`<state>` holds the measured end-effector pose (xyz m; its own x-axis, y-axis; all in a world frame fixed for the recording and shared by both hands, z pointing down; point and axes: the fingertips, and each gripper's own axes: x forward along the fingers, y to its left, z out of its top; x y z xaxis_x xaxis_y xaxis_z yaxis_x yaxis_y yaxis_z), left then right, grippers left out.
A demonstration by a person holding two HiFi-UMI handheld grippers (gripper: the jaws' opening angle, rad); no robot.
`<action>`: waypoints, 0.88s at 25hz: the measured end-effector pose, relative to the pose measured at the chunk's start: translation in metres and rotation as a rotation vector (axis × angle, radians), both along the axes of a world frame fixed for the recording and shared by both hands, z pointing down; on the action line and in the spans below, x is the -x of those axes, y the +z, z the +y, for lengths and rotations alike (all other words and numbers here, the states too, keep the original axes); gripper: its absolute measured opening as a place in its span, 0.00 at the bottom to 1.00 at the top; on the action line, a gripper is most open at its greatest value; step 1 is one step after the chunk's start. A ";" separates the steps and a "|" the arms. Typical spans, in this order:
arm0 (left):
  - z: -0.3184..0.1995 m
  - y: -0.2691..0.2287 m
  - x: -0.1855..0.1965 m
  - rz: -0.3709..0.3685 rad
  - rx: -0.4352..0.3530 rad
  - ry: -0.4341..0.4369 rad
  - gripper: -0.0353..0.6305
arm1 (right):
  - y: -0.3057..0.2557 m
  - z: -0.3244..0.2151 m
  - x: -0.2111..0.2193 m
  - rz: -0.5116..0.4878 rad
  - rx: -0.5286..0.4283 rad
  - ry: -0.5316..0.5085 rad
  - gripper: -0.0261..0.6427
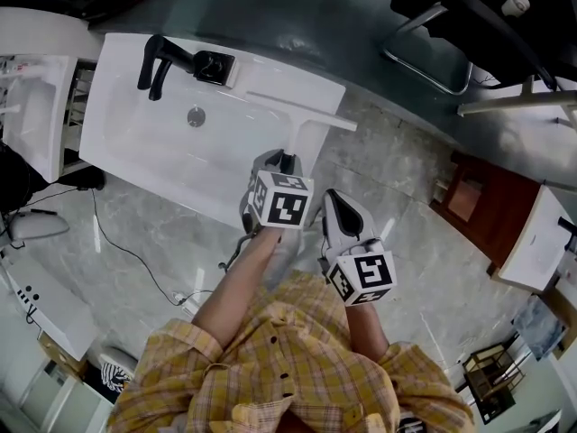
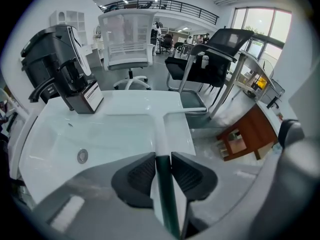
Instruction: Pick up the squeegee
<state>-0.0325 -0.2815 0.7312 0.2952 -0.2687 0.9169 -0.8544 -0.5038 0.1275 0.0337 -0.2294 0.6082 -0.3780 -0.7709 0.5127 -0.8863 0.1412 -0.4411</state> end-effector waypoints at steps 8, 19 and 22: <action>-0.004 -0.002 0.005 0.006 0.005 -0.048 0.19 | -0.003 0.004 -0.005 0.008 -0.001 -0.001 0.04; 0.003 -0.025 0.002 0.036 -0.048 -0.083 0.19 | -0.015 0.016 -0.017 0.024 -0.022 -0.005 0.04; 0.008 -0.035 0.003 0.046 -0.069 -0.098 0.19 | -0.021 0.022 -0.019 0.032 -0.033 -0.018 0.04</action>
<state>-0.0360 -0.2739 0.6958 0.3061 -0.3600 0.8813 -0.8941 -0.4267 0.1362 0.0523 -0.2079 0.5871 -0.3758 -0.7810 0.4989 -0.8970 0.1712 -0.4076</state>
